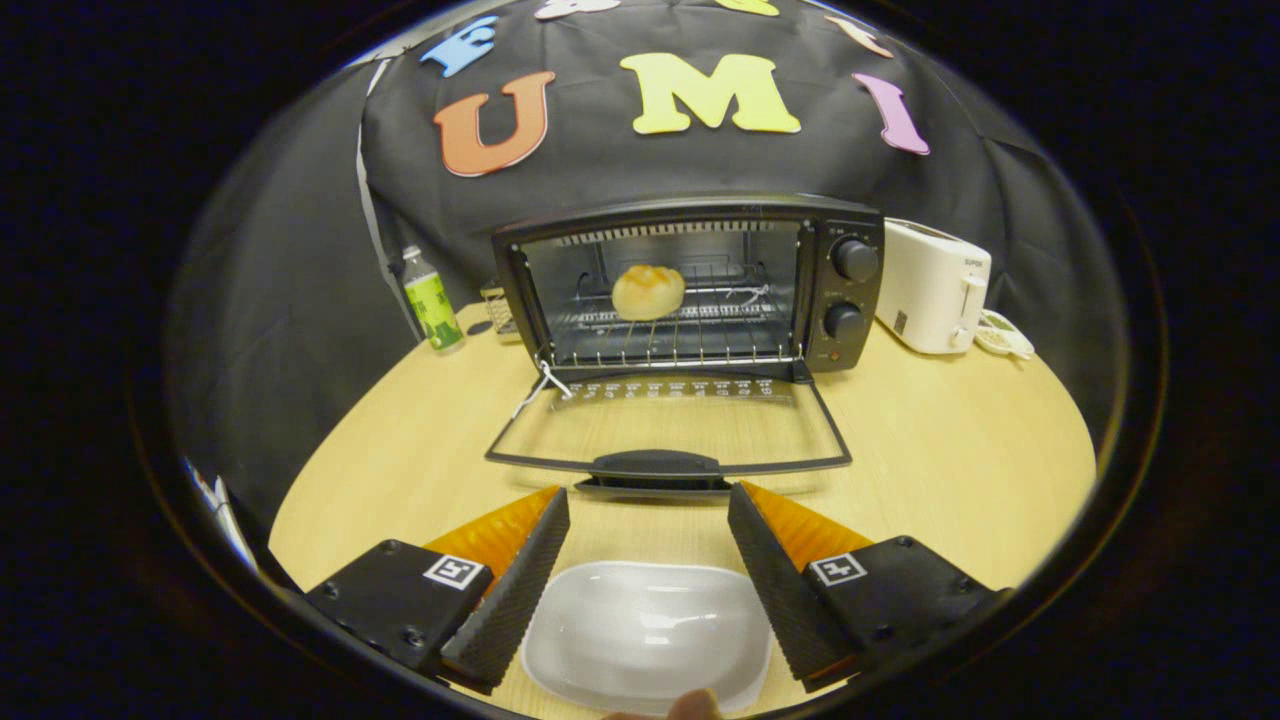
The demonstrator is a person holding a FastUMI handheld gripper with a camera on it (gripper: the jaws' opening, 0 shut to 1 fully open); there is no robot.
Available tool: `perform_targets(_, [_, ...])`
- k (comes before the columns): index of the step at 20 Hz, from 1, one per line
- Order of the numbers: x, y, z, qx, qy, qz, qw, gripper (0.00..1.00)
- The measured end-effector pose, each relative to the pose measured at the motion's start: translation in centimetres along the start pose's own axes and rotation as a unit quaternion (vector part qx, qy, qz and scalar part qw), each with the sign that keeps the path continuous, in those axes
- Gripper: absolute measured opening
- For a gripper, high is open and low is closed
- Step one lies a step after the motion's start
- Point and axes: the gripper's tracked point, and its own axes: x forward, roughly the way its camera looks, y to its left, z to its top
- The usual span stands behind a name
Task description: Open the toaster oven, put the food inside, and close the toaster oven door.
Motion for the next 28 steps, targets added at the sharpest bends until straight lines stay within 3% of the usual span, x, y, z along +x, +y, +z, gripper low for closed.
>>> perform_targets(10, [3.8, -0.2, -2.7, -0.002, 0.058, -0.009, 0.998, 1.00])
perform_targets(15, [4.0, -0.2, -2.8, -0.019, 0.070, -0.025, 0.997, 1.00])
perform_targets(19, [3.8, 0.0, -2.2, 0.006, 0.074, -0.020, 0.997, 1.00])
perform_targets(28, [1.5, 0.6, 1.3, 0.002, 0.022, -0.020, 1.000, 1.00])
